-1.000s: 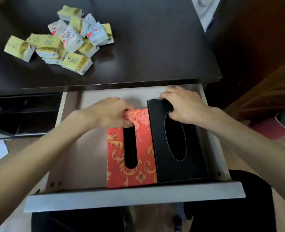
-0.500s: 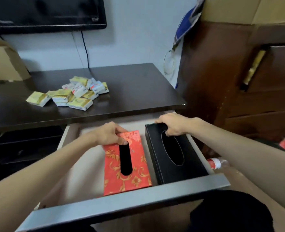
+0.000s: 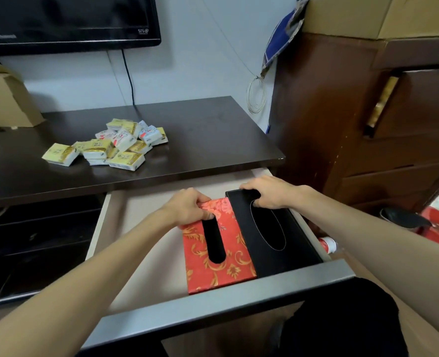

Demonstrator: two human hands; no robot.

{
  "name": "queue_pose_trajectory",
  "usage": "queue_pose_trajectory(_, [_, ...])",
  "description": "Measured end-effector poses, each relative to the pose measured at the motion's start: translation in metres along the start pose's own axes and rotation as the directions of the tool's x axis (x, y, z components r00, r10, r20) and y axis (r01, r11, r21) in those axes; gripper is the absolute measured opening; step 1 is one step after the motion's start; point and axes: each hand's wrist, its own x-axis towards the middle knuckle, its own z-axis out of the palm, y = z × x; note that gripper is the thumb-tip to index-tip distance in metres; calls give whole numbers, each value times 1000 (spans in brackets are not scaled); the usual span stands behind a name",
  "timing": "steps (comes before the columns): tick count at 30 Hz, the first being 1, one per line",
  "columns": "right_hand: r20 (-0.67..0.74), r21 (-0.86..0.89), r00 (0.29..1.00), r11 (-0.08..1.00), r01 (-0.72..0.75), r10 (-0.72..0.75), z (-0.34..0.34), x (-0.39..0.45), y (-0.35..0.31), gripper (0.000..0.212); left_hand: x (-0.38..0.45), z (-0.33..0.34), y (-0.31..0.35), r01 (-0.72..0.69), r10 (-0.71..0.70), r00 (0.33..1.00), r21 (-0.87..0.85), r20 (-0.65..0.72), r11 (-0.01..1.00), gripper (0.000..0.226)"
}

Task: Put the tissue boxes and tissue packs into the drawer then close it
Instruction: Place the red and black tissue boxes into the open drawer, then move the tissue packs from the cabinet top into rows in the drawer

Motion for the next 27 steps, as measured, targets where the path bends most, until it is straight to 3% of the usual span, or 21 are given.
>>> queue_pose_trajectory(11, [-5,-17,1000,1000,19,-19,7,-3,-4,42,-12,10,1,3,-3,1000,16,-8,1000,17])
queue_pose_trajectory(18, [7,-18,1000,1000,5,-5,9,-4,-6,34,-27,17,5,-1,1,1000,-18,-23,1000,27])
queue_pose_trajectory(21, [-98,52,994,998,44,-39,-1,0,-17,52,-36,4,-4,61,-67,997,-155,-31,986,44])
queue_pose_trajectory(23, [-220,154,974,983,96,-60,-13,7,-31,48,-43,-12,-16,79,-94,994,-226,-57,971,40])
queue_pose_trajectory(27, [-355,386,931,892,233,-90,-38,35,-68,38,-56,-57,-48,75,-139,957,-248,-253,966,28])
